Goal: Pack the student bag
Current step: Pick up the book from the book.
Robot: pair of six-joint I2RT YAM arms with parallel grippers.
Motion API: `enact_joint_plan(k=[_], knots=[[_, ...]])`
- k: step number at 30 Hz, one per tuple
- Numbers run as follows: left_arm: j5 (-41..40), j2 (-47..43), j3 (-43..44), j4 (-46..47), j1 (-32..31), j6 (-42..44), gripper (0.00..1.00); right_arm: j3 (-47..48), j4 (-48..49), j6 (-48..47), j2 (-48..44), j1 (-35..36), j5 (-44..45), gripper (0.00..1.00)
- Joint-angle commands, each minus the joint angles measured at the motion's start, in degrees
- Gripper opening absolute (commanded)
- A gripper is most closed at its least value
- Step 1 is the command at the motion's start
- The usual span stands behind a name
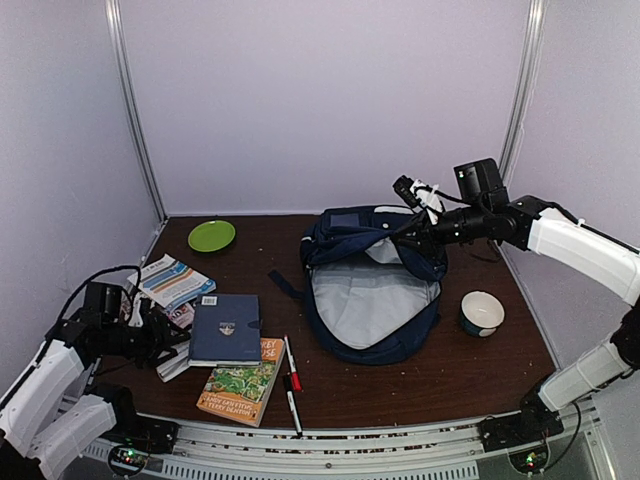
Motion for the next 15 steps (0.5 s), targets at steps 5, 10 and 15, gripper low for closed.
enact_joint_plan(k=[5,10,15], knots=[[4.0,-3.0,-4.5,4.4,-2.4,-7.0,0.67,1.3,3.6,1.2,0.5,-0.6,-0.2,0.0],[6.5,-2.5,-9.4,14.4,-2.5,-10.3,0.66,1.6,3.5,1.3,0.9,-0.6,-0.3,0.0],[8.4,-0.3,-13.0,25.1,-2.5,-15.3,0.6,1.8,3.4,1.2,1.3,-0.5,-0.3,0.0]])
